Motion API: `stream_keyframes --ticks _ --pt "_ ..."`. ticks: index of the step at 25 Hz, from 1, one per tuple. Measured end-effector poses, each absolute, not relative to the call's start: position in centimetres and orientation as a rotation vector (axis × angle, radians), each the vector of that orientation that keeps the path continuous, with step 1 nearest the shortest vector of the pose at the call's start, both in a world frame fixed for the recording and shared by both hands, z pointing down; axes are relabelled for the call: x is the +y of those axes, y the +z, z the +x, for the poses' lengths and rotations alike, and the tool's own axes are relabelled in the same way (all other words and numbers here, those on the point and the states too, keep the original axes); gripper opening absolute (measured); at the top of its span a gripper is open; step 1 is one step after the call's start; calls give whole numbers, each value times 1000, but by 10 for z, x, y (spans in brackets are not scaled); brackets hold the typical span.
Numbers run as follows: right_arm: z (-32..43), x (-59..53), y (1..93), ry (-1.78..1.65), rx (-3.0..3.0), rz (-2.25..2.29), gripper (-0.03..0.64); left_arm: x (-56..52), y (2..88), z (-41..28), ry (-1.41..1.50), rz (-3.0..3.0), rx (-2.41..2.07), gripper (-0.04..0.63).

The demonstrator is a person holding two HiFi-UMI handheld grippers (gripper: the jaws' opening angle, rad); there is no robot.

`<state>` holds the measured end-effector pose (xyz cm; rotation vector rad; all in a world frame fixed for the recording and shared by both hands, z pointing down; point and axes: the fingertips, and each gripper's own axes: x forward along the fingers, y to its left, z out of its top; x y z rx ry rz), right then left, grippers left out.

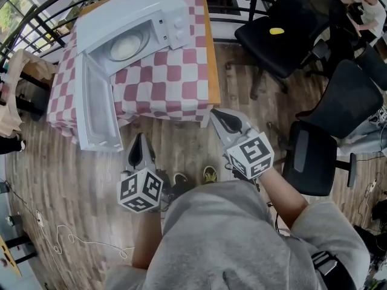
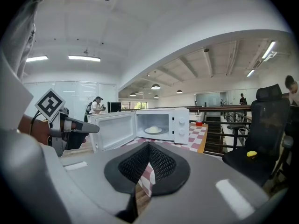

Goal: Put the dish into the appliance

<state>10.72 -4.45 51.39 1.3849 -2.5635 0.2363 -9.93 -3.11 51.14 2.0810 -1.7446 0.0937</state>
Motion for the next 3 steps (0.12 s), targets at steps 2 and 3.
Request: stream_keyframes --ticks 2,3 --pt "110 -43 513 237 -2563 1390 0 -30 511 -100 86 2073 -1752 17" --pt "111 -43 513 238 -2563 1392 0 -29 511 -100 83 2070 -1755 17"
